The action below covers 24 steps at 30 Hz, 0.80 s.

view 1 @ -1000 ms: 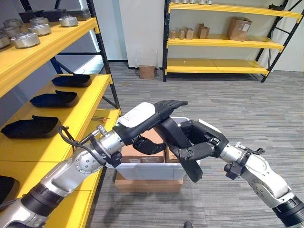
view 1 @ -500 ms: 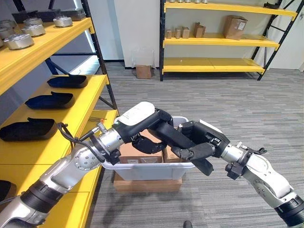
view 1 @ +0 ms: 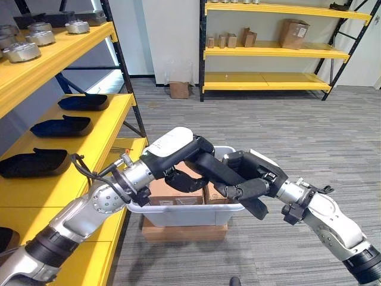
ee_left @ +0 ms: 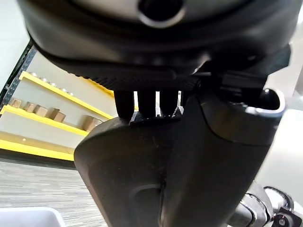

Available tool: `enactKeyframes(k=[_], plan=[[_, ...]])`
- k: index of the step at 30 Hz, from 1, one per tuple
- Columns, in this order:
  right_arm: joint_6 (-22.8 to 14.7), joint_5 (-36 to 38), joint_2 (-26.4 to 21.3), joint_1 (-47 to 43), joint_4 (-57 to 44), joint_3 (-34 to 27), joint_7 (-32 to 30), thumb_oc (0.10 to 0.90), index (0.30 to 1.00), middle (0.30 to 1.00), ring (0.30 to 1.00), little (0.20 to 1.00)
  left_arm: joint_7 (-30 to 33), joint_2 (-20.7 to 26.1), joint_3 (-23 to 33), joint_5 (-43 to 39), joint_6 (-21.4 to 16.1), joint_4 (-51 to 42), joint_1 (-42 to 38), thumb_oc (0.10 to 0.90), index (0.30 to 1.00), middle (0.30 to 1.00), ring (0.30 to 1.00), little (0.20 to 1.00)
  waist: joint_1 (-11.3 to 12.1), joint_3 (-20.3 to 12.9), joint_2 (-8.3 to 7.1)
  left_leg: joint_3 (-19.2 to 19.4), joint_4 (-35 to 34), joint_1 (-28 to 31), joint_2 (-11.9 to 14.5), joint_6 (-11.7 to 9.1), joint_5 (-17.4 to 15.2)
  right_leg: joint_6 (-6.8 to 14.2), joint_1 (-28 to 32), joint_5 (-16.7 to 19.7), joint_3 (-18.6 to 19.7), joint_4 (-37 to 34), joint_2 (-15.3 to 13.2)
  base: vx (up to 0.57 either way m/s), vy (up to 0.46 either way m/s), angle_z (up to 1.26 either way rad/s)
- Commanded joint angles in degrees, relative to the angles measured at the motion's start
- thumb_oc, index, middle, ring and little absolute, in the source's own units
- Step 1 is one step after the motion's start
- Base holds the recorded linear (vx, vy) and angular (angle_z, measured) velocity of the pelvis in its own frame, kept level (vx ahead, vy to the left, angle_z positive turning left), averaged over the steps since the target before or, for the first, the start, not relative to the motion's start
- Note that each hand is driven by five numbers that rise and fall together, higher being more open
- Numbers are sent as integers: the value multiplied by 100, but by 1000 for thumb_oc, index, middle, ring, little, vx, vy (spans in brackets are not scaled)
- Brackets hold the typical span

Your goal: Move parts from the plastic box to the shelf.

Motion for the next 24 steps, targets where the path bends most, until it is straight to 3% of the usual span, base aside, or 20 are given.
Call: enactKeyframes(k=[1, 13, 24], plan=[[-789, 734, 473, -584, -906, -865, -202, 900, 1000, 1000, 1000, 1000, 389, -97, 601, -470, -251, -164, -251, 400, 300, 300, 300, 300, -120, -412, -118, 249, 13, -415, 175, 113, 205, 359, 821, -932, 37, -5, -306, 0, 0, 0], [-785, 955, 947, 780, -1196, -2107, -347, 900, 1000, 1000, 1000, 1000, 415, -164, 1449, 2, -167, -227, 730, 400, 300, 300, 300, 300, -269, -383, -23, 321, 24, -400, 174, 130, 172, 376, 745, -926, 147, -6, -326, 0, -1, -2], [-746, 911, 1311, 1746, -1279, -2784, -324, 900, 1000, 1000, 1000, 1000, 422, -457, 2196, 103, -119, -32, 1657, 400, 300, 300, 300, 300, -436, -348, 94, 421, 19, -381, 150, 132, 152, 376, 651, -904, 268, -4, -354, -2, -4, -8]])
